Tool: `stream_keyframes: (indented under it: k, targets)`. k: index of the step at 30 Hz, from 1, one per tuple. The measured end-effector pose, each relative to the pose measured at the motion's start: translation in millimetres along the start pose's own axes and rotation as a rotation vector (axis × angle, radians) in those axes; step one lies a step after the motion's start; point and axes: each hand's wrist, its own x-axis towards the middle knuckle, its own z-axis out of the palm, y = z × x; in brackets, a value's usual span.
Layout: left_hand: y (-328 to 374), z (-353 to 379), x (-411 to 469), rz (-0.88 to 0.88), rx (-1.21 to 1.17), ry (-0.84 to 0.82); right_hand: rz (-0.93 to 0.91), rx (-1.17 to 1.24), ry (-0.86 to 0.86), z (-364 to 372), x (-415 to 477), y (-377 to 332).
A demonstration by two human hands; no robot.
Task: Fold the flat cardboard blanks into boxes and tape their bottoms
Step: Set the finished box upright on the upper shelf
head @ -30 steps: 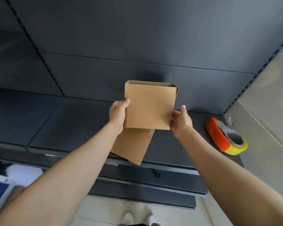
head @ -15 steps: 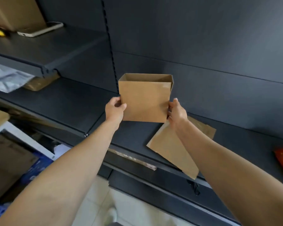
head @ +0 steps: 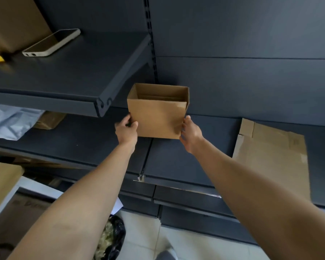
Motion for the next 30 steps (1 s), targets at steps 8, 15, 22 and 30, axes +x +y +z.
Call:
stream_keyframes:
  k: [8, 15, 22, 30]
  targets:
    - [-27.3, 1.6, 20.2, -0.039, 0.009, -0.066, -0.052, 0.003, 0.010, 21.1, 28.9, 13.7]
    - [-28.3, 5.5, 26.6, -0.051, -0.047, -0.151, -0.147, -0.092, 0.031, 27.1, 22.4, 8.5]
    - [-19.3, 5.2, 0.7, 0.023, 0.011, -0.151, -0.093, -0.135, 0.019, 15.0, 5.0, 0.3]
    - [21.7, 64.7, -76.6, 0.338, 0.163, -0.400, -0.372, -0.457, 0.192, -57.8, -45.2, -32.1]
